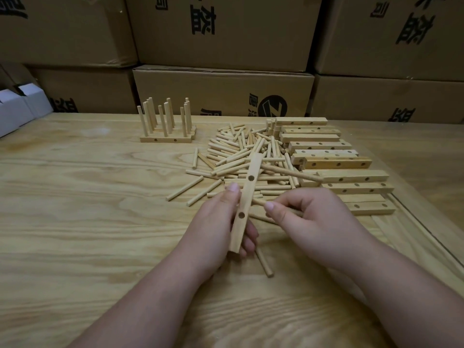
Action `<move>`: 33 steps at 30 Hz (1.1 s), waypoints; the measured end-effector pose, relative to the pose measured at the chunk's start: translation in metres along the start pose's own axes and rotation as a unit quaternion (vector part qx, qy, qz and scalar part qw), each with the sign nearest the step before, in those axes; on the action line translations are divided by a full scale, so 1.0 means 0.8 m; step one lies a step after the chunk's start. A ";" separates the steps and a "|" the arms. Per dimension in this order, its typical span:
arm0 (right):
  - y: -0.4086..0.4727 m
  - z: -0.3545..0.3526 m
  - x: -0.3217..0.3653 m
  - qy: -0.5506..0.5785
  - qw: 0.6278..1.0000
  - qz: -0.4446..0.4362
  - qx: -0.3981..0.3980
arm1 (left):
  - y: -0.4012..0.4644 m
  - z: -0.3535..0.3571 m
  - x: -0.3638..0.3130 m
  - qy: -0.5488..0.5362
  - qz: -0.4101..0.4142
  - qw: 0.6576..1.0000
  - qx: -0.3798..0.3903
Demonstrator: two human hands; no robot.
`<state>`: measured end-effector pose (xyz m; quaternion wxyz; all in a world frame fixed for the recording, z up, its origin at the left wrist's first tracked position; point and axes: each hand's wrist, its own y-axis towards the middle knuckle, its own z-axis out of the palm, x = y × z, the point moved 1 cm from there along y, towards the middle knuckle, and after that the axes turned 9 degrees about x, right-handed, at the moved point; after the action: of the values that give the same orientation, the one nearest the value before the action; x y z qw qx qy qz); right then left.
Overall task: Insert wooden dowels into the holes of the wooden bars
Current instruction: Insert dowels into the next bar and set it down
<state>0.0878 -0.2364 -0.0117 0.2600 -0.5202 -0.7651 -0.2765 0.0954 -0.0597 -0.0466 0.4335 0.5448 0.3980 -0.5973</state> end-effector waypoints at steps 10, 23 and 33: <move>-0.004 -0.016 -0.002 0.002 0.996 0.004 -0.089 | 0.008 -0.012 0.002 -0.032 -0.020 0.991 -0.129; -0.003 0.003 0.005 -0.232 0.962 0.080 0.117 | 0.008 -0.011 0.003 -0.067 -0.013 0.989 -0.128; -0.002 0.016 0.003 -0.257 0.955 0.041 0.142 | 0.008 -0.011 0.004 -0.057 -0.010 0.990 -0.129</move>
<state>0.0838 -0.2264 -0.0195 0.1369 -0.5624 -0.8154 -0.0106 0.1041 -0.0538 -0.0508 0.5163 0.4455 0.4522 -0.5749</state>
